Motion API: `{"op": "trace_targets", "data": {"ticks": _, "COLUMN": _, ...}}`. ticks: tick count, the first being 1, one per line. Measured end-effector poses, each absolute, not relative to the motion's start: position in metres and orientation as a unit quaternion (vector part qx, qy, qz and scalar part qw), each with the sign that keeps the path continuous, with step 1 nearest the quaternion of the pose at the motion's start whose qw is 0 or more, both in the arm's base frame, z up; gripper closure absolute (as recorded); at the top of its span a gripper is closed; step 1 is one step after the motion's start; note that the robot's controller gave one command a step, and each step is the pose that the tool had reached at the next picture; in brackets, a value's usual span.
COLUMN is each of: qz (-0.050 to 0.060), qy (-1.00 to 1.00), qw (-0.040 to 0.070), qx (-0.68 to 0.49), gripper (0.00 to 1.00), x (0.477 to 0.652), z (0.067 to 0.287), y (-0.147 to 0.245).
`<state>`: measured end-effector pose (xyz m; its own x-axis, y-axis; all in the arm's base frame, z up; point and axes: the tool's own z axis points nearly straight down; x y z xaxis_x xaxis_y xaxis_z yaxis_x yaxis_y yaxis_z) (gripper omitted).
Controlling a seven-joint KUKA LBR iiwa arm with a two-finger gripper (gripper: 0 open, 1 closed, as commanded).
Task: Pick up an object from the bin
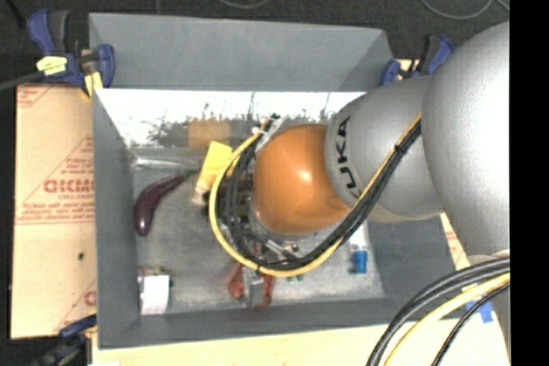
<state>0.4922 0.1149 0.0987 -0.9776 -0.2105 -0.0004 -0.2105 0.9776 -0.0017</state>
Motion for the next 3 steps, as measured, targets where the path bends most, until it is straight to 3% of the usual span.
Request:
{"op": "trace_targets", "data": {"ticks": 1, "qz": 0.006, "qy": 0.995, "qw": 0.006, "qx": -0.098, "gripper": 1.00, "x": 0.482, "z": 0.077, "y": 0.047}}
{"op": "trace_targets", "data": {"ticks": 2, "qz": 0.006, "qy": 0.995, "qw": 0.006, "qx": -0.097, "gripper": 1.00, "x": 0.482, "z": 0.077, "y": 0.046}}
{"op": "trace_targets", "data": {"ticks": 3, "qz": 0.004, "qy": 0.992, "qw": 0.004, "qx": -0.123, "gripper": 1.00, "x": 0.487, "z": 0.108, "y": 0.045}}
